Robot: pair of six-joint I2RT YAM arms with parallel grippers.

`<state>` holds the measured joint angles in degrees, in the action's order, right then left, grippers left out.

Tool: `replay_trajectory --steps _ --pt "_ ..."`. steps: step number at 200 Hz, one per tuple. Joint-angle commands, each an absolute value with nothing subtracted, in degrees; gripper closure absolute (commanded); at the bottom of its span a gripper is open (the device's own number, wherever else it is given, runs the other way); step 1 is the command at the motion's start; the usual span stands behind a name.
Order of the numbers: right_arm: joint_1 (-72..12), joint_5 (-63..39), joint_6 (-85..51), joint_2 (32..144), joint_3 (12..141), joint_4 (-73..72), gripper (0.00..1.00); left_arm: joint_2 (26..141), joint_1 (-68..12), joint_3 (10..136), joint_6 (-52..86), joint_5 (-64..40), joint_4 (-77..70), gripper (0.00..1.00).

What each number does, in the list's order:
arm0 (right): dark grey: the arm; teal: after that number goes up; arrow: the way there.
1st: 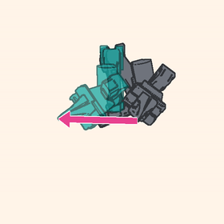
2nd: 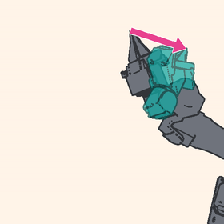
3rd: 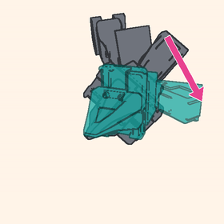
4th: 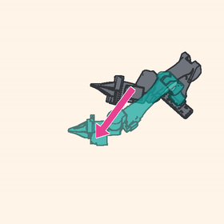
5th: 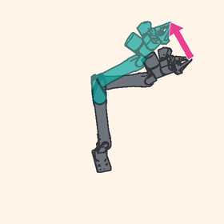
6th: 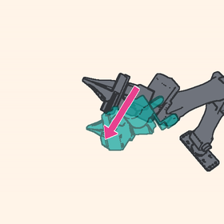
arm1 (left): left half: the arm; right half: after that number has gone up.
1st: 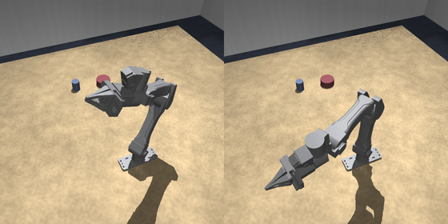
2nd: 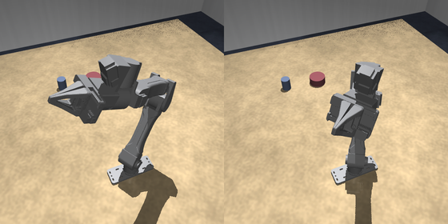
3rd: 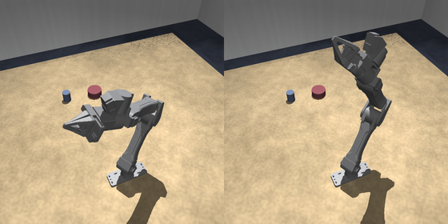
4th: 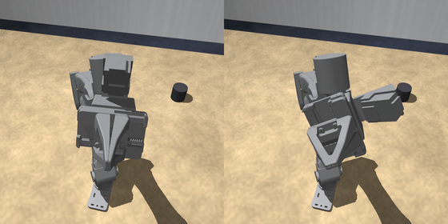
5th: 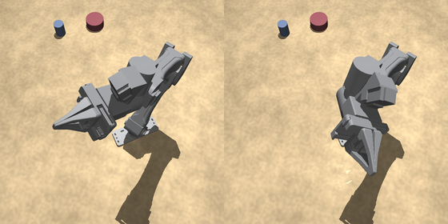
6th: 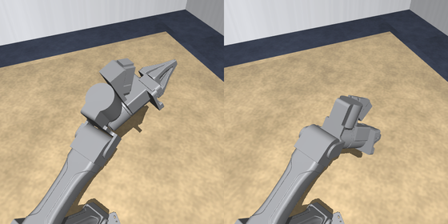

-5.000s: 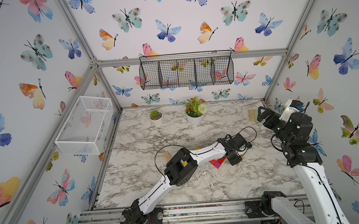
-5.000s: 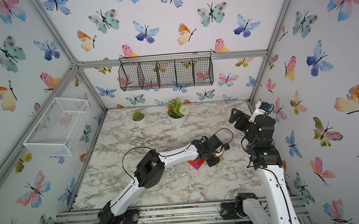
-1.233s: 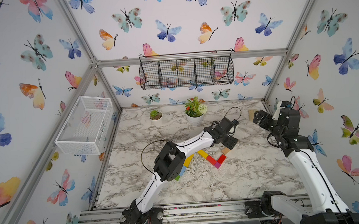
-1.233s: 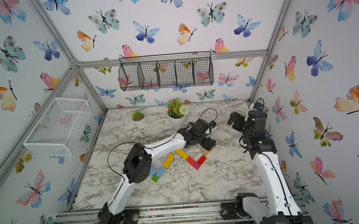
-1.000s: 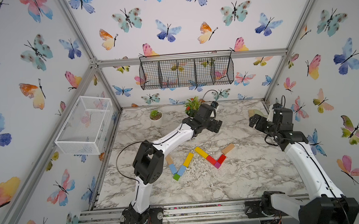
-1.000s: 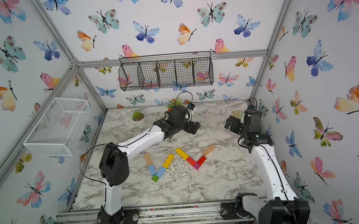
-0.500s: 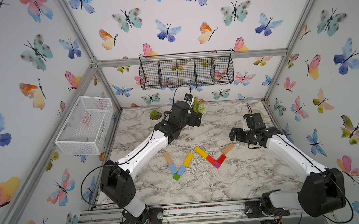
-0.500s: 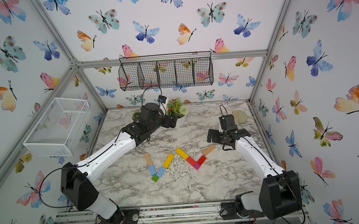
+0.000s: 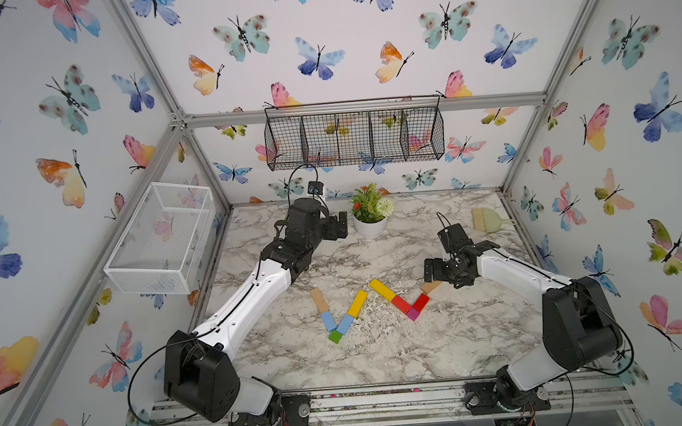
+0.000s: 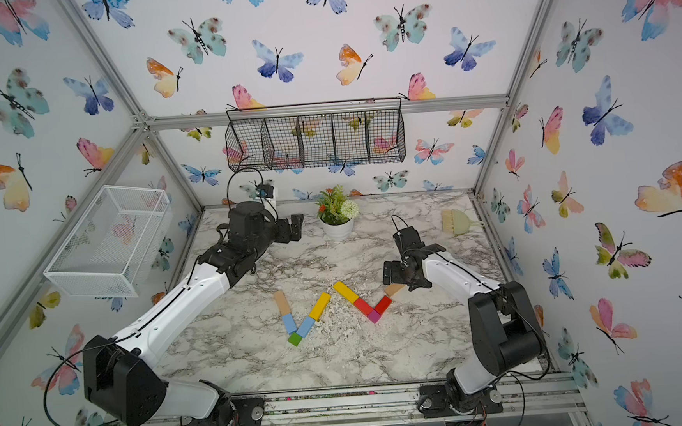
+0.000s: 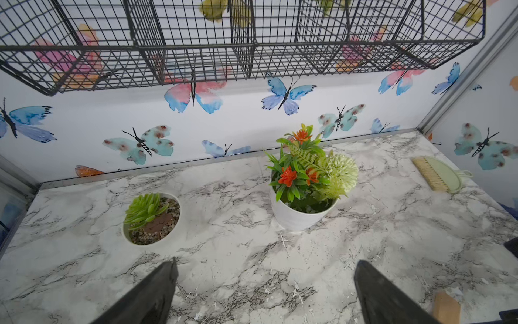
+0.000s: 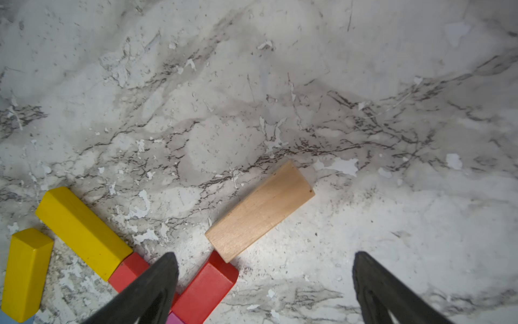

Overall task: Assemble the letter v with building blocks
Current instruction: Assemble the building block at the center of the board.

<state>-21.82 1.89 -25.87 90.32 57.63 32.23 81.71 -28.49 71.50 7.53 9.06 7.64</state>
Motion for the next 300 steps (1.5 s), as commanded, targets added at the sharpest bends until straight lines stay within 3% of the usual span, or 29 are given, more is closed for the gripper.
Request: replay_trajectory --steps 1,300 --pt "-22.6 4.0 -26.2 92.5 58.3 31.9 0.01 80.5 -27.6 70.6 7.7 7.9 5.8 0.01" --pt "-22.9 6.6 -25.0 102.4 61.7 30.3 0.01 81.3 -25.7 69.6 8.3 4.9 5.2 0.01"
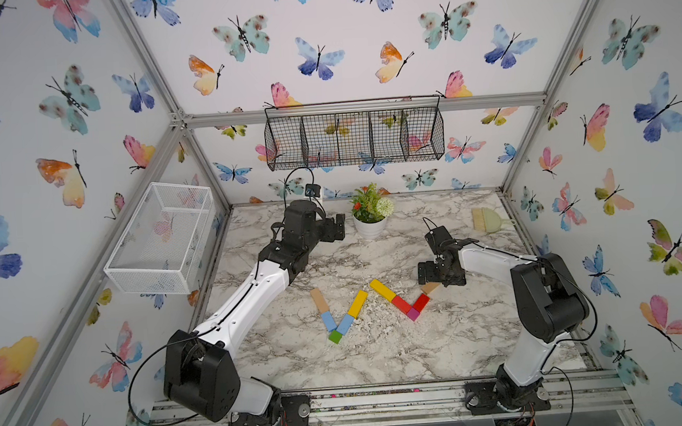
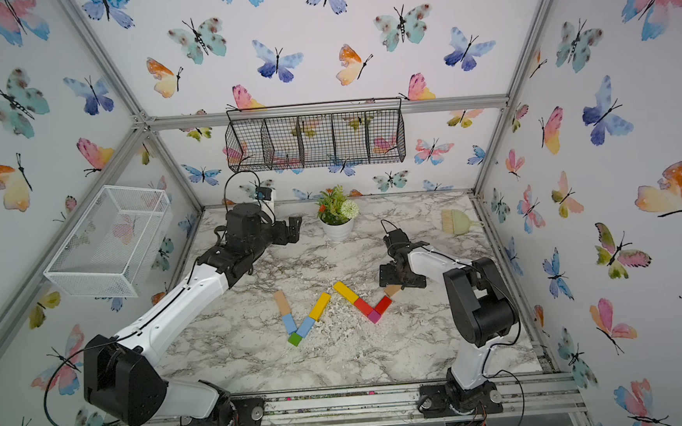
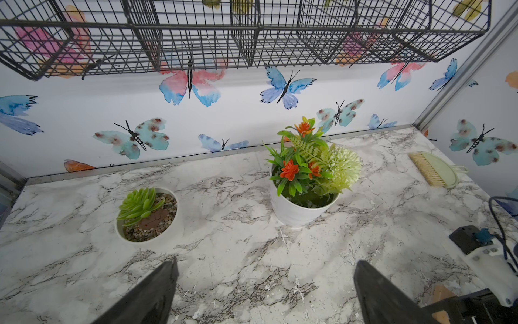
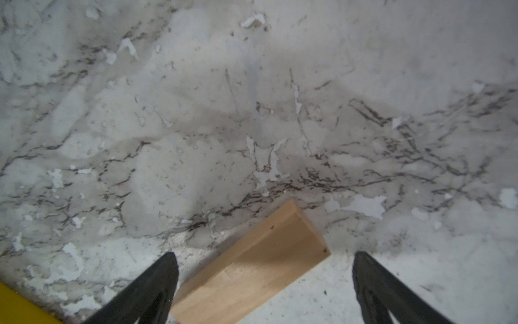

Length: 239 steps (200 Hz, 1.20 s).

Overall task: Assemble the letter v with building blocks
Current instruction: Assemble the building block at the center of the board.

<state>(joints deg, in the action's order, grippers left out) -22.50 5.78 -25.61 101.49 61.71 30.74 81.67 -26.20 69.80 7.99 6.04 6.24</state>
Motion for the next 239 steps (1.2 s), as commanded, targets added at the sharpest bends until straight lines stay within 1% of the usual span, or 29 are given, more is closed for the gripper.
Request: replay_trajectory --steps 1,239 --pt "-22.9 6.6 -25.0 102.4 61.7 30.3 0.01 81.3 -25.7 69.6 8.3 4.9 5.2 0.02" --pt "-23.0 8.3 -23.8 100.4 59.5 32.3 0.01 81.1 -25.7 69.7 8.2 4.3 5.2 0.02"
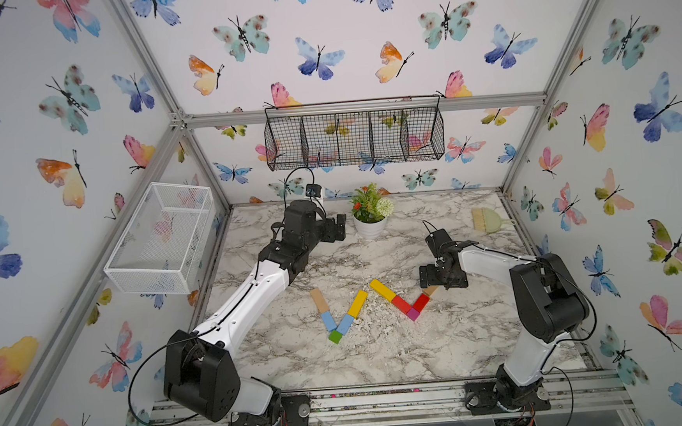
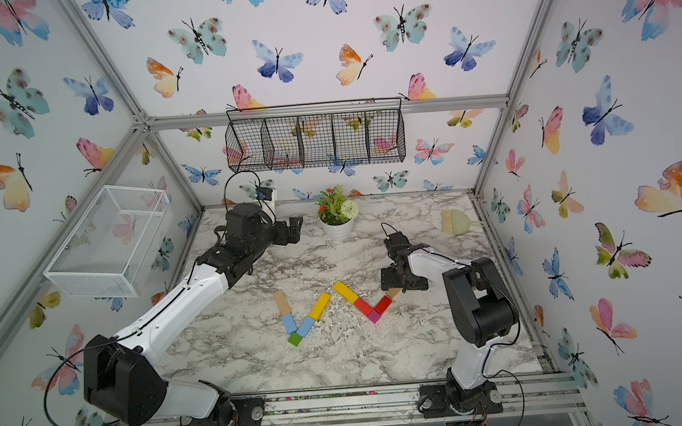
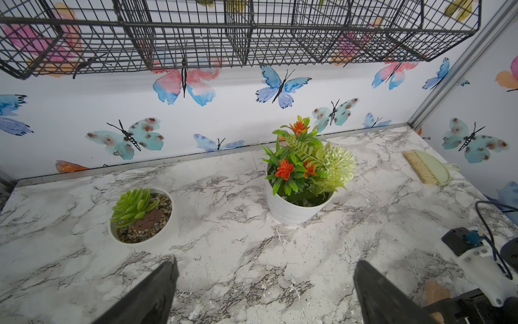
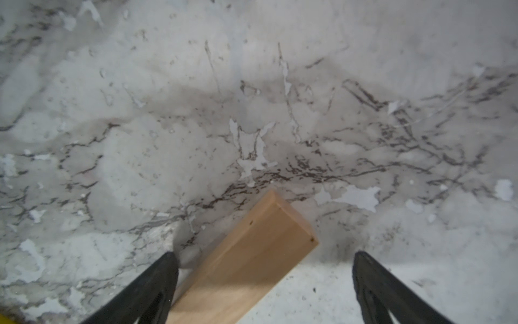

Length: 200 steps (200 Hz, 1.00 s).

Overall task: Assemble the letter v with building blocks
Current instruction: Assemble the building block at the center of the board.

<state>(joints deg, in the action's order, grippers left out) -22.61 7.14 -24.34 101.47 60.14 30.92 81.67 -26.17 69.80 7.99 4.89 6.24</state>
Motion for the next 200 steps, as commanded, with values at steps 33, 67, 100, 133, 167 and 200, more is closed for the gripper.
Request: replay_trajectory --steps 33,67,100,133,167,200 --pt "-23.0 7.7 -24.1 99.6 59.6 31.8 0.01 81.1 -25.7 69.8 8.2 4.4 5.2 0.02" --pt "-23.0 5.0 -23.5 96.9 60.5 30.2 0.01 81.3 -25.7 70.0 8.1 4.6 5.4 0.02" --pt "-22.6 3.5 -22.3 97.0 62.5 29.0 0.01 81.6 -25.7 70.1 8.1 4.8 5.6 0.02" --pt "-20.9 -0.6 -21.2 99.3 62.6 26.2 0.01 81.7 -25.7 70.2 8.1 4.8 5.9 0.02" --pt "-20.6 -1.0 -19.8 101.0 63.2 25.2 0.01 81.8 -25.7 70.2 8.1 4.8 6.0 0.02" --pt "-20.3 -1.5 -17.8 101.9 63.5 24.4 0.01 82.0 -25.7 70.2 8.1 4.8 6.1 0.02"
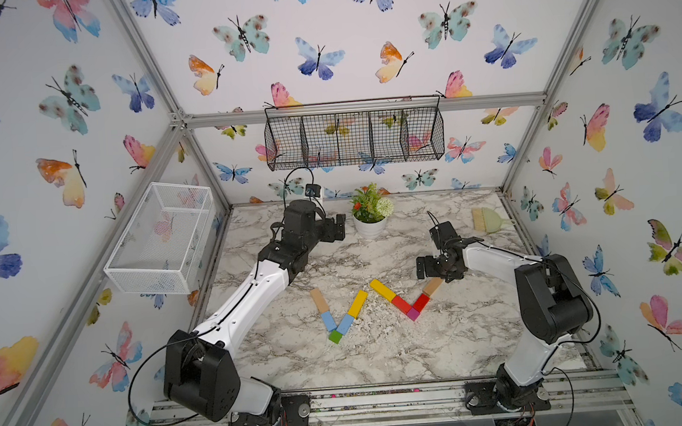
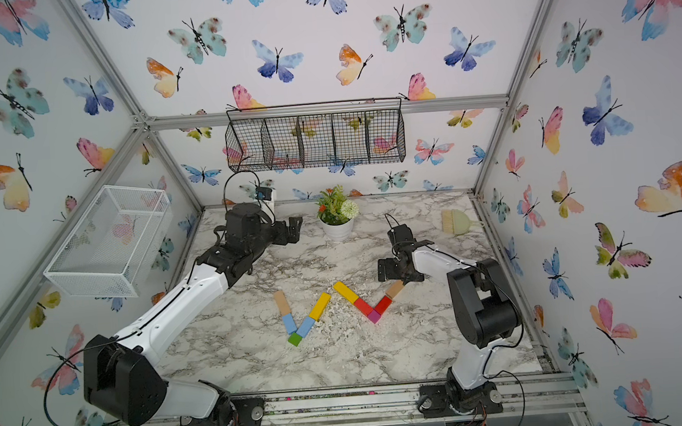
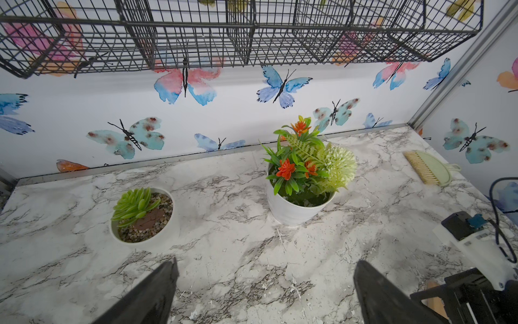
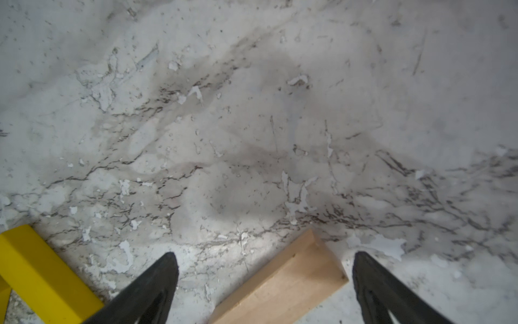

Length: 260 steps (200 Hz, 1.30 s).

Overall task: Assemble the letter v with building blocks
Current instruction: Assemble the building block at the center of the board.

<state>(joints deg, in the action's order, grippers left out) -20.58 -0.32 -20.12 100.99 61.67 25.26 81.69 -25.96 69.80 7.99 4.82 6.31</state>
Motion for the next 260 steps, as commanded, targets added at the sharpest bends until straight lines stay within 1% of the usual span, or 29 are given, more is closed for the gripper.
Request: replay_trajectory --steps 1,107,260 --pt "-20.3 -1.4 -17.8 101.9 63.6 24.4 0.01 82.0 -25.7 70.2 8.1 4.8 6.1 0.02" --pt "-20.3 -5.2 -16.1 104.1 64.3 24.0 0.01 82.0 -25.7 70.4 8.2 4.7 6.2 0.02" --pt "-20.3 -6.9 -16.0 103.4 64.2 23.9 0.01 82.1 -25.7 70.4 8.2 4.7 6.2 0.02"
